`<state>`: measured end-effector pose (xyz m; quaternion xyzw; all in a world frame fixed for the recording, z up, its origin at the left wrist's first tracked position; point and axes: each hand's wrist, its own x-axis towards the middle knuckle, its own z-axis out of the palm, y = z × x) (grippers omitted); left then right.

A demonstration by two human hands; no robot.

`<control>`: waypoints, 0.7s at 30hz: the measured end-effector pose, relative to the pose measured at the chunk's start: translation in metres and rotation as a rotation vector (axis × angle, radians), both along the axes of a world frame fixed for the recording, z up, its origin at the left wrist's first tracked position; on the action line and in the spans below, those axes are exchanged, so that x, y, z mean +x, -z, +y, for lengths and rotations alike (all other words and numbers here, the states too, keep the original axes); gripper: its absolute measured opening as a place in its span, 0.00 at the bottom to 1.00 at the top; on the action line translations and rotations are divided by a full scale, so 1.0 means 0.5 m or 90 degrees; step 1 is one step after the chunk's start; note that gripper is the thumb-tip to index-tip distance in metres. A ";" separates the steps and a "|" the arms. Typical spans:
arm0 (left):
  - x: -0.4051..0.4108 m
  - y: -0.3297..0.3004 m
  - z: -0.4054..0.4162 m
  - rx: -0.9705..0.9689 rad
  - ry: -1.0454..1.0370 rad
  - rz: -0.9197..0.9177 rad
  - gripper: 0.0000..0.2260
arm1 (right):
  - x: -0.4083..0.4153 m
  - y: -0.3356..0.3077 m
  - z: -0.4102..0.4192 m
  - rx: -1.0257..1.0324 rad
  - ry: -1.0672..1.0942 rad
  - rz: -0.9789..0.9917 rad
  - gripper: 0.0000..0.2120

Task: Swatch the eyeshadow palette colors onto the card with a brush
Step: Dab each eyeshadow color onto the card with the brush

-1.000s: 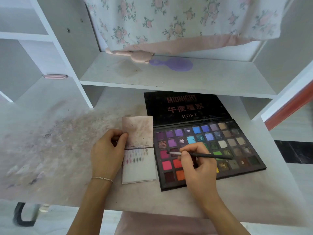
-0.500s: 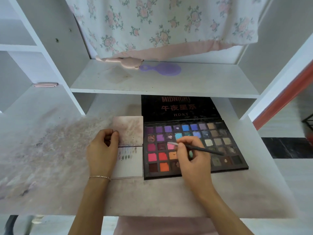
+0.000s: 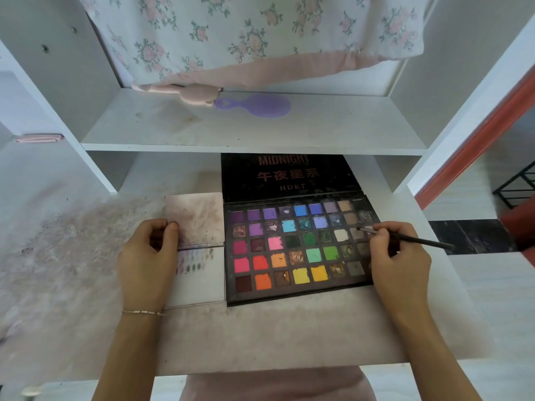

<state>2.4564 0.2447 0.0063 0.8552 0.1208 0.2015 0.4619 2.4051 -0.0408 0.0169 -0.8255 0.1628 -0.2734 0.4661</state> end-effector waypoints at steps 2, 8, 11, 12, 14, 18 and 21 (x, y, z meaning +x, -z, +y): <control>-0.001 0.000 0.000 -0.005 0.006 0.003 0.02 | 0.001 0.000 0.001 -0.013 0.001 0.005 0.06; -0.002 -0.003 -0.001 -0.002 0.008 0.001 0.01 | 0.001 -0.001 0.002 -0.021 -0.001 0.023 0.07; -0.003 -0.004 -0.001 -0.003 0.013 -0.002 0.02 | 0.000 0.001 0.002 -0.022 -0.004 0.037 0.08; -0.003 -0.004 -0.001 -0.004 0.015 -0.002 0.02 | 0.000 0.002 0.001 -0.021 -0.006 0.041 0.09; -0.003 -0.003 -0.001 -0.005 0.015 -0.001 0.02 | -0.001 0.001 0.001 -0.016 -0.008 0.041 0.10; -0.003 -0.003 -0.002 -0.002 0.012 -0.002 0.02 | -0.001 -0.001 0.000 -0.012 0.011 0.028 0.08; -0.004 -0.003 -0.001 -0.001 0.009 -0.004 0.02 | -0.001 0.000 0.000 -0.010 -0.001 0.038 0.08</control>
